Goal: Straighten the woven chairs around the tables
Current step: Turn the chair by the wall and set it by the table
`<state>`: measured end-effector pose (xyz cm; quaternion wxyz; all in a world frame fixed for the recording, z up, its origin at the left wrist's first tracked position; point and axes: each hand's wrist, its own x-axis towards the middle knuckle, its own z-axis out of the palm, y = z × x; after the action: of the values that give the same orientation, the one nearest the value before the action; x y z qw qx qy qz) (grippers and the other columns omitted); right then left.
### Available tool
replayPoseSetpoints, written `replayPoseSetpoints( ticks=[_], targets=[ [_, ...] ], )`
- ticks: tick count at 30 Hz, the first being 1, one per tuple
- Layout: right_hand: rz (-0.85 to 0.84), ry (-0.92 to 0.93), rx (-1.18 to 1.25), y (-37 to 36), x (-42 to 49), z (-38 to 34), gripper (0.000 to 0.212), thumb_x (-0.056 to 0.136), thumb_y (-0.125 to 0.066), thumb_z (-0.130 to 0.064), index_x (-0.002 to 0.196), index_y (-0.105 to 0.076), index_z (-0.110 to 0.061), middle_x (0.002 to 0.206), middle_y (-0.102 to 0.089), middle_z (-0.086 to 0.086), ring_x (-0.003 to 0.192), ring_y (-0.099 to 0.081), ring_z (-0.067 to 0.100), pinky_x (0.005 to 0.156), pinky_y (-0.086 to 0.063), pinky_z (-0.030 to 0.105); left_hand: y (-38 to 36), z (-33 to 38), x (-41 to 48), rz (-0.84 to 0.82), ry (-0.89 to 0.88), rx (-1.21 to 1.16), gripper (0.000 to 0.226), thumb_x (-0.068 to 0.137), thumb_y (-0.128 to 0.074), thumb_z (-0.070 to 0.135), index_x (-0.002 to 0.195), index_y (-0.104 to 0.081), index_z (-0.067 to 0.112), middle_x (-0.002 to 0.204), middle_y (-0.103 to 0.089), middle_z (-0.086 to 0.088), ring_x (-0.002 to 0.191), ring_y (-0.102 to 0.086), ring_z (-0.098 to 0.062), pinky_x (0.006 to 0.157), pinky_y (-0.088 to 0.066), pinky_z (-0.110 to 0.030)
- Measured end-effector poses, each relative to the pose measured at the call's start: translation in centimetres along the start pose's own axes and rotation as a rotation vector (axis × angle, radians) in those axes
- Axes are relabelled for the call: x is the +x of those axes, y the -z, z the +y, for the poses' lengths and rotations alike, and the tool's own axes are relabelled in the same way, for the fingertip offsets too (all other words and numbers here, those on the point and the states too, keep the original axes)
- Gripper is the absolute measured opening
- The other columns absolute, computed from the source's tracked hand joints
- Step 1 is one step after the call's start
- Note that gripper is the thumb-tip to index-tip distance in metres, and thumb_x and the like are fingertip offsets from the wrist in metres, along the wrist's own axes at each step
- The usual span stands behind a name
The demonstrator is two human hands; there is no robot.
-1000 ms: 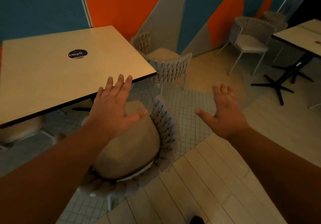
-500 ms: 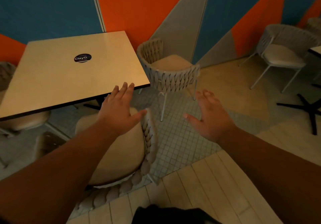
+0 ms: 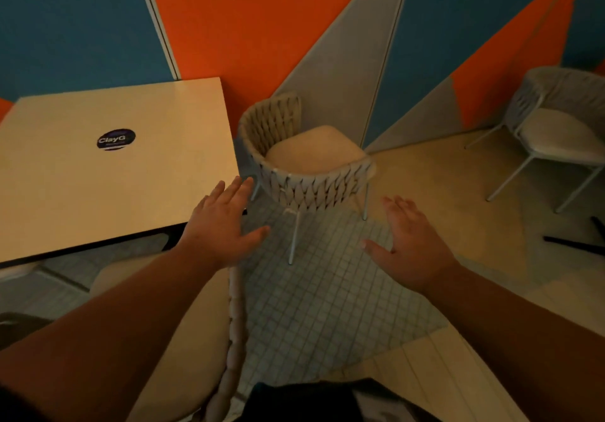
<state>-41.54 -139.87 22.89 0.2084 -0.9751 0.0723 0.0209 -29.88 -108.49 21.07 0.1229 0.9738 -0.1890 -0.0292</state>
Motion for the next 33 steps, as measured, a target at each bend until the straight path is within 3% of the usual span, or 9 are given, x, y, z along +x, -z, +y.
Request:
replayPoseSetpoints(
  ticks=[4,12,16,19,22,24,27,29,33],
  targets=[
    [-0.08,0.007,-0.007,0.9,5.9,5.4,0.095,0.092,-0.057,-0.063,0.163,-0.011,-0.019,0.17,-0.009,0.009,0.157,-0.004,0.026,0.125,-0.008,0.041,-0.9,2.7,5.3,0.015,0.037,0.033,0.099,0.087,-0.047,0.075,0.16,0.003,0.031,0.169,-0.004,0.001,0.155,-0.002,-0.026,0.123,-0.015,-0.049],
    [-0.159,0.241,-0.054,4.4,19.0,13.0,0.096,0.092,-0.057,-0.064,0.163,-0.01,-0.02,0.171,-0.009,0.007,0.157,-0.003,0.024,0.126,-0.009,0.04,-4.1,9.4,12.0,0.053,0.232,0.008,0.099,0.086,-0.046,0.077,0.159,0.005,0.035,0.169,-0.005,0.003,0.154,-0.004,-0.025,0.123,-0.015,-0.05],
    [-0.195,0.291,-0.055,3.8,24.5,14.8,0.092,0.092,-0.06,-0.059,0.162,-0.019,-0.015,0.168,-0.02,0.009,0.155,-0.014,0.024,0.123,-0.017,0.038,-5.5,11.6,14.3,0.023,0.359,-0.027,0.098,0.087,-0.047,0.074,0.16,0.005,0.032,0.169,-0.003,0.003,0.154,-0.001,-0.023,0.123,-0.012,-0.048],
    [-0.263,0.23,0.04,1.8,27.8,15.2,0.092,0.09,-0.062,-0.06,0.16,-0.022,-0.016,0.164,-0.027,0.005,0.151,-0.027,0.023,0.121,-0.029,0.039,-7.6,11.2,15.4,-0.001,0.426,-0.02,0.098,0.088,-0.047,0.074,0.16,0.005,0.031,0.169,-0.005,0.003,0.155,-0.002,-0.023,0.122,-0.013,-0.047],
    [-0.262,0.072,0.219,-1.1,31.2,15.7,0.086,0.08,-0.062,-0.067,0.151,-0.039,-0.023,0.15,-0.046,0.001,0.137,-0.047,0.021,0.109,-0.046,0.042,-10.1,9.1,18.2,-0.041,0.481,-0.039,0.1,0.087,-0.049,0.074,0.16,0.004,0.032,0.169,-0.008,0.003,0.154,-0.004,-0.022,0.122,-0.017,-0.046],
    [-0.266,-0.005,0.291,-3.6,33.5,16.1,0.079,0.081,-0.065,-0.064,0.147,-0.045,-0.024,0.143,-0.049,0.001,0.131,-0.05,0.021,0.103,-0.048,0.039,-12.1,7.4,20.9,-0.096,0.502,-0.041,0.101,0.086,-0.052,0.072,0.16,0.003,0.031,0.169,-0.008,0.003,0.155,-0.005,-0.022,0.122,-0.019,-0.047],
    [-0.243,0.012,0.371,-7.5,36.6,16.7,0.066,0.082,-0.072,-0.057,0.137,-0.054,-0.025,0.135,-0.052,-0.001,0.125,-0.052,0.016,0.095,-0.046,0.03,-15.1,5.4,25.3,-0.146,0.525,-0.042,0.103,0.085,-0.058,0.069,0.16,0.0,0.03,0.169,-0.009,0.003,0.154,-0.006,-0.023,0.121,-0.021,-0.049],
    [-0.239,0.066,0.286,-9.9,38.8,16.7,0.073,0.083,-0.073,-0.056,0.142,-0.05,-0.02,0.14,-0.048,0.003,0.126,-0.046,0.014,0.097,-0.041,0.027,-16.6,4.2,28.4,-0.172,0.516,-0.011,0.106,0.084,-0.063,0.065,0.161,-0.001,0.03,0.168,-0.009,0.003,0.154,-0.006,-0.024,0.12,-0.021,-0.05],
    [-0.365,0.22,-0.056,-14.6,45.4,16.0,0.098,0.079,-0.05,-0.081,0.156,-0.031,-0.025,0.161,-0.033,0.006,0.151,-0.017,0.035,0.12,-0.018,0.054,-18.9,0.8,35.2,-0.254,0.489,0.16,0.106,0.085,-0.07,0.052,0.16,0.001,0.031,0.169,-0.004,0.004,0.155,0.0,-0.025,0.121,-0.016,-0.049]
  ],
)
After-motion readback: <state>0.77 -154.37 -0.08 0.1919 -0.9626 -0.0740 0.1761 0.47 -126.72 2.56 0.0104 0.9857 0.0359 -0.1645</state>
